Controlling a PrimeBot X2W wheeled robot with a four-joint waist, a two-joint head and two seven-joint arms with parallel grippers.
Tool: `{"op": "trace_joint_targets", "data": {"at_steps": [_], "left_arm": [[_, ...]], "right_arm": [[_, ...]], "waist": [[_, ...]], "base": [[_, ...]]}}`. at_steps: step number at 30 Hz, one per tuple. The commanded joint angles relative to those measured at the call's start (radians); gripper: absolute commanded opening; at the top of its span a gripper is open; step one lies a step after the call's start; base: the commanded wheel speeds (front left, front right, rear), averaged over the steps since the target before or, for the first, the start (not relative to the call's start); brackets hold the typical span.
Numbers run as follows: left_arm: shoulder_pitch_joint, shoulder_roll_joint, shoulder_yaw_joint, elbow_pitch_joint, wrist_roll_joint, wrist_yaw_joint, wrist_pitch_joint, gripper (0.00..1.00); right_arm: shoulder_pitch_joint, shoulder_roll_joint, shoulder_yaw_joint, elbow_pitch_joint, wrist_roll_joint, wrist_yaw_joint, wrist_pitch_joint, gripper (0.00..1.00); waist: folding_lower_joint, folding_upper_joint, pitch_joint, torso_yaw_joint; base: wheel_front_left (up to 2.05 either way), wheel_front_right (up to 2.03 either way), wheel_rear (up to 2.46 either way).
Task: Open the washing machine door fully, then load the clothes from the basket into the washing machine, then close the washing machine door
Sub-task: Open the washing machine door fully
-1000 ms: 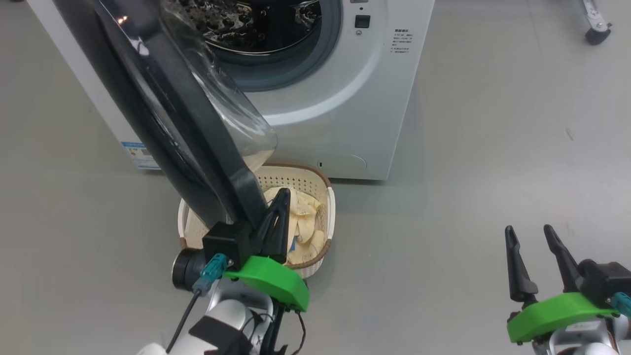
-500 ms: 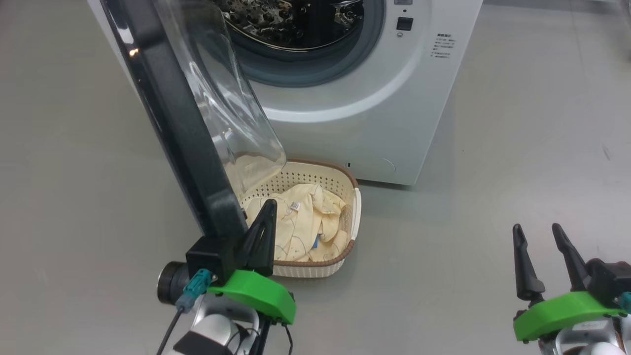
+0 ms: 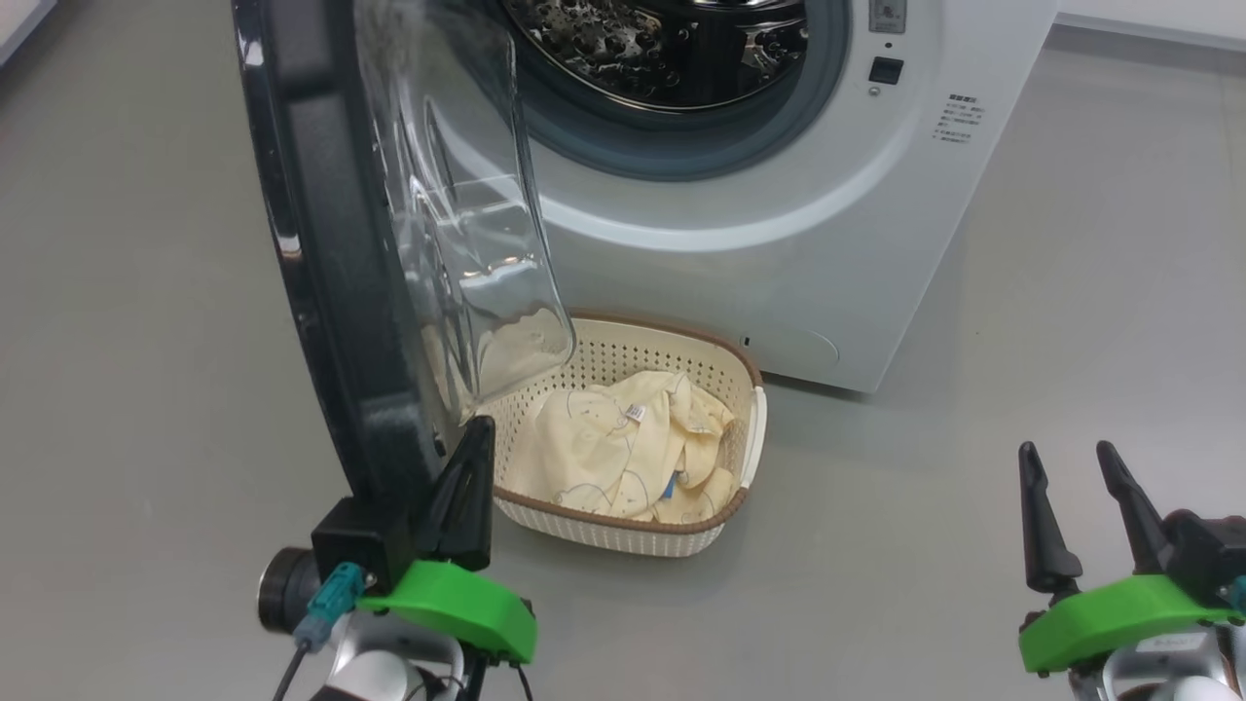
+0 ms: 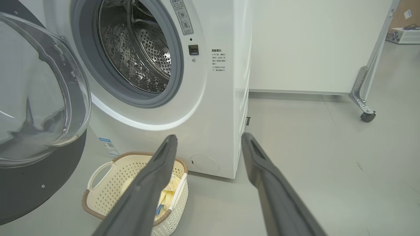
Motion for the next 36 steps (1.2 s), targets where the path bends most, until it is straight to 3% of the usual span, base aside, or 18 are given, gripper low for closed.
{"op": "trace_joint_targets", "data": {"at_steps": [1,18,36], "left_arm": [[-0.016,0.036,0.058,-0.033,-0.007,0.109,-0.004,0.00],[0.045,0.134,0.218,0.008,-0.058,0.185,-0.040,0.00],[-0.002,0.207,0.393,0.147,-0.106,0.200,-0.081,0.00]], "right_arm": [[-0.023,-0.011,0.017,-0.039,-0.003,-0.003,0.002,1.00],[-0.027,-0.011,0.025,-0.050,0.001,-0.003,0.005,1.00],[-0.042,-0.011,0.029,-0.044,0.005,-0.003,0.006,1.00]], "waist": [[0.0000,0.0000,-0.003,0.012],[0.0000,0.0000,0.005,0.024],[0.0000,0.0000,0.021,-0.003]], "base": [[0.00,0.00,0.00],[0.00,0.00,0.00],[0.00,0.00,0.00]]}}
